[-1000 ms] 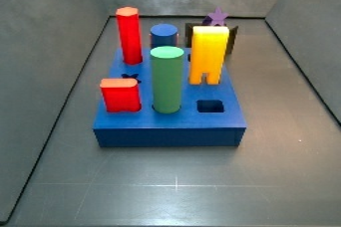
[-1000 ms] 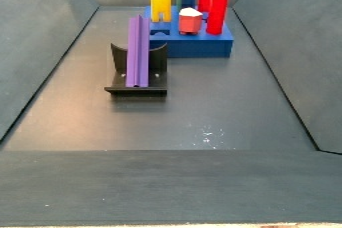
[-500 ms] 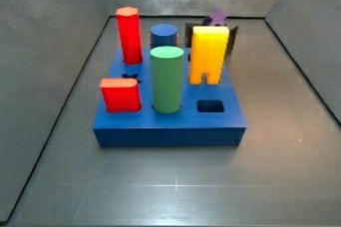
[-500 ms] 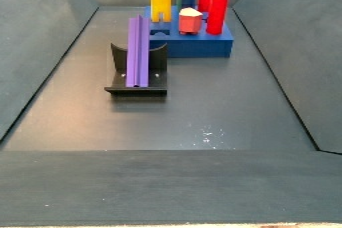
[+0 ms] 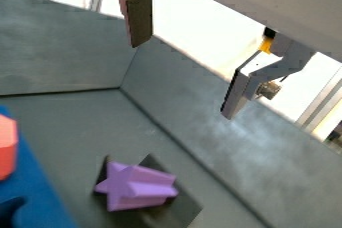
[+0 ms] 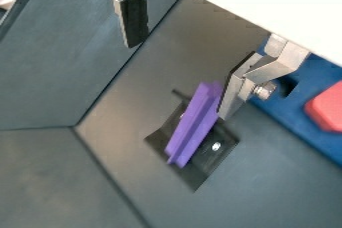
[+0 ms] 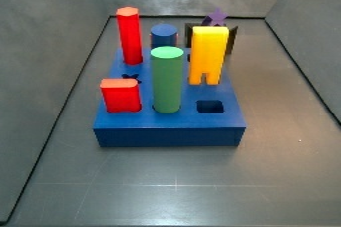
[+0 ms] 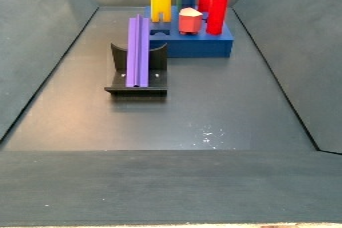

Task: Pick up the star object. Move up. Place the star object on the fixture. Regrasp the star object. Move to above the board. Insert the star object.
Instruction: Regrasp the star object.

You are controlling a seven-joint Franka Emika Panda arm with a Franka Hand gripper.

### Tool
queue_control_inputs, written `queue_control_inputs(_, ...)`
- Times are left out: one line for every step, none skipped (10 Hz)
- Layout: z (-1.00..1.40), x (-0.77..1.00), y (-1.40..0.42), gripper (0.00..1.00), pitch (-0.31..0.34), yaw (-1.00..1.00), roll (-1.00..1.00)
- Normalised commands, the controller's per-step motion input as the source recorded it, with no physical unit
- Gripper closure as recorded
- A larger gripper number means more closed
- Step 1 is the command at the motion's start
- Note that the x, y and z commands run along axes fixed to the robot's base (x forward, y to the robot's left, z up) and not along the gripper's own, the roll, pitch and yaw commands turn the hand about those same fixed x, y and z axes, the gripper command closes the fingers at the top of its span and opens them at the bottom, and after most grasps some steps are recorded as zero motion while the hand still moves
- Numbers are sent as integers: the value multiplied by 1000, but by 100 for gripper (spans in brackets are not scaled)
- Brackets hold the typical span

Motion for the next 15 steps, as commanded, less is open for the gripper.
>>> queue_control_inputs(-3, 90, -40, 0, 168, 121, 1000)
queue_control_inputs(-4, 92, -43, 0, 199, 180, 954)
queue_control_inputs(-8, 96, -48, 0, 184, 197, 768)
queue_control_inputs(-7, 102, -48, 0, 158, 211, 584)
queue_control_inputs(-3, 98, -45, 0, 120, 222, 356)
queue_control_inputs(4, 89, -35, 0, 84, 224, 245)
queue_control_inputs(2, 81, -34, 0, 55, 222, 209)
queue_control_inputs(-5, 75, -42, 0, 6, 202, 176)
queue_control_inputs(-1000, 32, 47, 0, 17, 180, 204)
queue_control_inputs(-1000, 35, 47, 0, 8, 150, 200)
queue_control_inputs(-1000, 43, 43, 0, -23, 134, 181)
queue_control_inputs(-1000, 54, 37, 0, -58, 109, 133)
queue_control_inputs(-1000, 62, 36, 0, -76, 91, 106)
queue_control_inputs(-1000, 72, 32, 0, -90, 63, 81)
queue_control_inputs(-1000, 76, 30, 0, -92, 50, 74)
